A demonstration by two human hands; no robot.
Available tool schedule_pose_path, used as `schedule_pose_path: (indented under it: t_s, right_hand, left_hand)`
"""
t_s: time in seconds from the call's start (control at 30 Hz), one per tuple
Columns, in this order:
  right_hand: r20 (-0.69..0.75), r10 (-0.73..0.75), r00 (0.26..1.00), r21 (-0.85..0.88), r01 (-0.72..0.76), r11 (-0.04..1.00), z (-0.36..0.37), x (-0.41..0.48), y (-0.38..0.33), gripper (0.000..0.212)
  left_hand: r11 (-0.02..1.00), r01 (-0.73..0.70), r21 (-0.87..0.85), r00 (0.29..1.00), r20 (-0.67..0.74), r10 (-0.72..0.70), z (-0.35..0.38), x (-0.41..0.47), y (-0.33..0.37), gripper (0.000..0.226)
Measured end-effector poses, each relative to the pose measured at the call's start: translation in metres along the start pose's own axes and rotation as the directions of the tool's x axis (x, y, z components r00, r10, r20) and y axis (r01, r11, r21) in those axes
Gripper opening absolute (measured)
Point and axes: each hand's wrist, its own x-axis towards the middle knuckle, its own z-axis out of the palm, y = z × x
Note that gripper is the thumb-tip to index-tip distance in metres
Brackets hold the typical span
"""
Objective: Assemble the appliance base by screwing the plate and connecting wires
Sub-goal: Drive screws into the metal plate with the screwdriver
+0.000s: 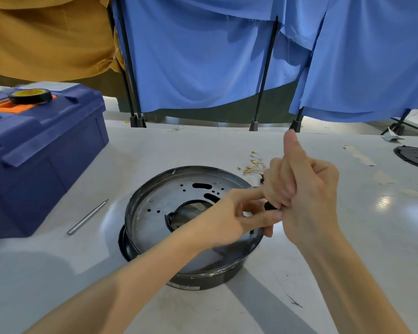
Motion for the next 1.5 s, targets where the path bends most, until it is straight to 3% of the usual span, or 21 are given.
schedule_pose_path:
  t_s: [0.1,0.2,0.27,0.33,0.43,0.47,0.53,0.6,0.67,0.8,0.9,0.93,1.0,1.07,1.13,1.2,1.27,1.3,1.37,1.43,1.5]
  right_hand:
    - [0.188,0.142,0.972,0.110,-0.164,0.980,-0.005,0.009,-0.005,0.066]
    - [0.317,0.212,0.925,0.070,-0.245,0.967,-0.015,0.015,-0.012,0.061]
    - [0.217,0.204,0.955,-0.075,-0.192,0.979,-0.015,0.016,-0.014,0.054]
    - [0.014,0.119,0.993,-0.210,-0.114,0.971,-0.007,0.014,-0.015,0.048]
    - [-0.227,0.095,0.969,-0.083,-0.117,0.990,0.004,0.010,-0.012,0.063]
    - [-0.198,0.126,0.972,-0.012,-0.130,0.991,0.006,0.011,-0.012,0.068]
    - [0.039,0.205,0.978,0.042,-0.206,0.978,0.001,0.020,-0.016,0.069]
    - [0.331,0.285,0.899,0.044,-0.316,0.948,-0.006,0.031,-0.021,0.066]
    - [0.416,0.306,0.856,0.027,-0.348,0.937,-0.007,0.034,-0.023,0.062]
    - [-0.039,0.179,0.983,-0.140,-0.182,0.973,0.006,0.023,-0.013,0.064]
    - [-0.282,0.080,0.956,-0.109,-0.115,0.987,0.016,0.011,-0.007,0.065]
    - [-0.268,0.085,0.960,-0.084,-0.111,0.990,0.017,0.010,-0.007,0.067]
    - [-0.024,0.148,0.989,-0.022,-0.148,0.989,0.011,0.017,-0.009,0.071]
    - [0.315,0.247,0.917,0.016,-0.265,0.964,0.002,0.030,-0.014,0.070]
    - [0.466,0.291,0.836,0.014,-0.336,0.942,-0.006,0.036,-0.018,0.067]
    - [0.326,0.309,0.893,-0.018,-0.321,0.947,-0.006,0.036,-0.014,0.066]
    - [0.059,0.199,0.978,-0.179,-0.186,0.966,0.000,0.028,-0.009,0.066]
    - [-0.061,0.114,0.992,-0.251,-0.126,0.960,0.005,0.023,-0.006,0.065]
    - [-0.182,0.028,0.983,-0.222,-0.069,0.973,0.014,0.015,0.000,0.065]
    - [-0.149,0.056,0.987,-0.103,-0.072,0.992,0.015,0.013,0.002,0.066]
    - [0.081,0.175,0.981,0.024,-0.178,0.984,0.007,0.023,-0.003,0.066]
  left_hand:
    - [0.995,0.070,-0.075,0.998,0.009,-0.070,-0.003,-0.003,-0.001,0.020]
    - [0.995,0.075,-0.063,0.997,-0.030,-0.077,-0.003,-0.001,0.002,0.026]
    - [0.994,0.066,-0.082,0.994,-0.077,-0.073,-0.004,0.000,0.003,0.020]
    - [0.991,0.056,-0.118,0.989,-0.128,-0.071,-0.004,0.000,0.003,0.016]
    - [0.995,0.007,-0.103,0.985,-0.173,-0.025,-0.001,-0.001,0.006,0.019]
    - [0.996,-0.004,-0.085,0.985,-0.173,-0.010,0.000,-0.002,0.007,0.020]
    - [0.996,0.010,-0.084,0.989,-0.147,-0.023,-0.001,-0.002,0.008,0.019]
    - [0.991,0.039,-0.131,0.992,-0.115,-0.055,-0.001,-0.002,0.008,0.023]
    - [0.987,0.050,-0.153,0.989,-0.131,-0.071,-0.002,-0.001,0.006,0.025]
    - [0.993,0.014,-0.117,0.973,-0.228,-0.041,-0.006,0.000,0.003,0.016]
    - [0.998,-0.028,-0.049,0.968,-0.249,0.015,-0.002,-0.001,0.007,0.011]
    - [0.999,-0.031,-0.032,0.971,-0.237,0.023,-0.001,-0.002,0.009,0.012]
    - [0.998,-0.011,-0.059,0.983,-0.184,0.000,-0.002,-0.002,0.009,0.013]
    - [0.997,0.020,-0.076,0.993,-0.119,-0.029,-0.003,-0.002,0.008,0.016]
    - [0.995,0.033,-0.091,0.995,-0.095,-0.042,-0.003,-0.002,0.006,0.018]
    - [0.993,0.039,-0.115,0.987,-0.153,-0.056,-0.004,-0.001,0.005,0.017]
    - [0.988,0.043,-0.151,0.972,-0.222,-0.076,-0.005,0.001,0.003,0.014]
    - [0.987,0.043,-0.153,0.966,-0.247,-0.080,-0.005,0.002,0.003,0.014]
    - [0.995,0.033,-0.090,0.958,-0.280,-0.057,-0.004,0.002,0.004,0.015]
    - [0.998,0.033,-0.045,0.962,-0.270,-0.044,-0.004,0.001,0.006,0.012]
    - [0.995,0.048,-0.083,0.975,-0.214,-0.065,-0.006,-0.001,0.004,0.010]
